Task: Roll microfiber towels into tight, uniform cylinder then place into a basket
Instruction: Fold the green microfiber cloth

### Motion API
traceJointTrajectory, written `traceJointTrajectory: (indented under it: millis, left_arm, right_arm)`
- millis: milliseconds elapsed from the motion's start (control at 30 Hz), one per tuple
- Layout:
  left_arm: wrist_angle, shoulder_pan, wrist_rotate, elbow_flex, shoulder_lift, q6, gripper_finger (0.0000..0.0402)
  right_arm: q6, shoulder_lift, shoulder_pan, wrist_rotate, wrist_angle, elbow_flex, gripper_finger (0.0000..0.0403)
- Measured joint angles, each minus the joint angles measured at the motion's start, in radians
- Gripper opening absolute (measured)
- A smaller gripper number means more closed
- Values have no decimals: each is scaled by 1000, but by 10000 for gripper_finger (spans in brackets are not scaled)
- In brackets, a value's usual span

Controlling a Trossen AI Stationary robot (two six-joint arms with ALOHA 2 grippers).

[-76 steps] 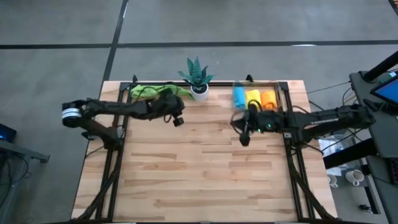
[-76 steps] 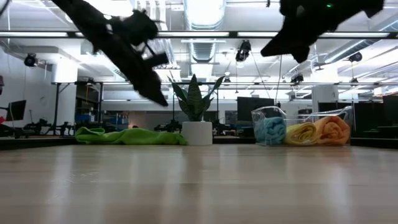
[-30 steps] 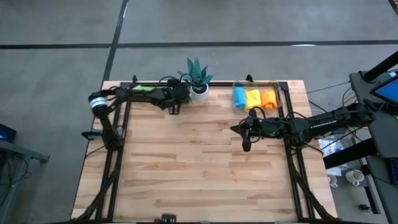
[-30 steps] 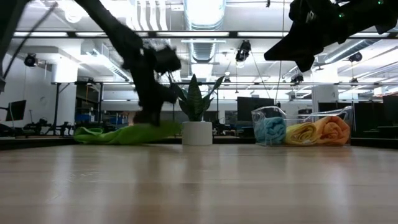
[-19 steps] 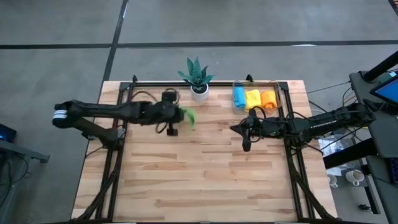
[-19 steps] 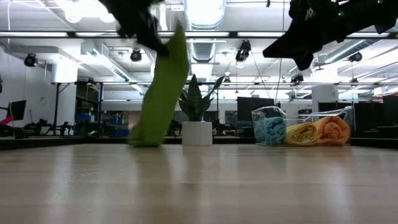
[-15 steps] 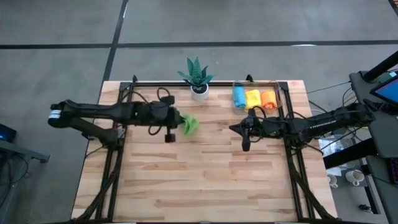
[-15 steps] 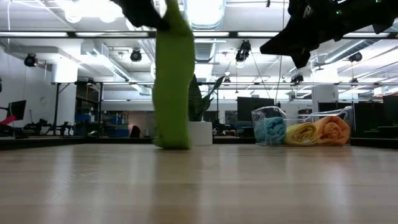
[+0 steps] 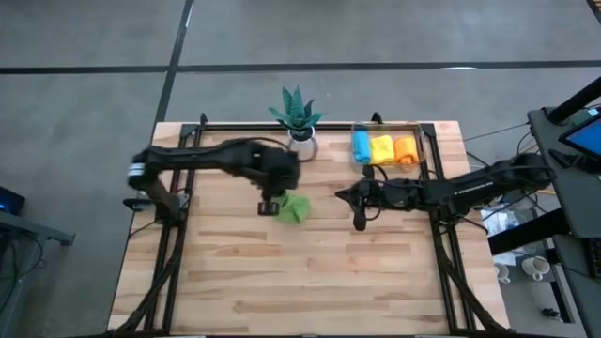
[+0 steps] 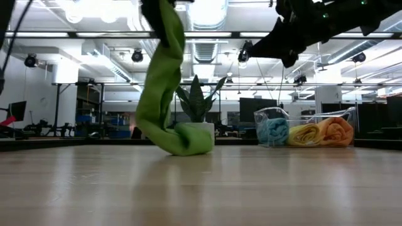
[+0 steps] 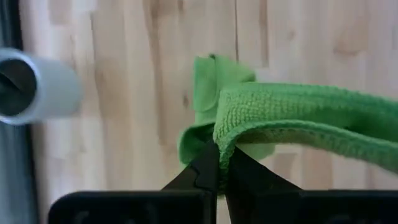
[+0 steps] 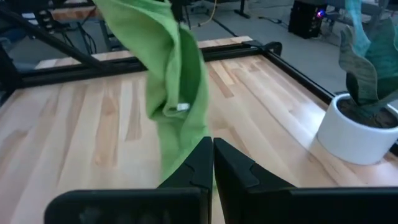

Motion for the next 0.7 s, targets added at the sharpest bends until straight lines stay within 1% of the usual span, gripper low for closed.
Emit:
traceJointTrajectory:
  millis: [100,200,267,300,367,533,633,700]
  left_arm:
    - [-136,-16,-69,230,132,85,0]
    - [-213,-46,-140,462,245,181,0]
    - [-239,-66,-145,583,295,209,0]
    - [-240,-75,-145,612,310,212,0]
    - [-214,-90,-138,567,290,223,0]
    - [-221,-125,-113,416,266,195,0]
    - [-195,-136,-115,347,266,194,0]
    - [-149,-137,-115,303,265,206,0]
  right_arm:
    - [-10,28,0,2,0,21,9]
    - [-29,50,0,22,0,31,18]
    - [-50,55,0,60,-3,32,33]
    - [-58,56,0,81,-4,30,42]
    - [-76,56,0,104,-9,27,65]
    - [-145,62,28,103,-12,19,133]
    - [-244,91,62,57,2,17,167]
    - [-320,126,85,46,44,17,180]
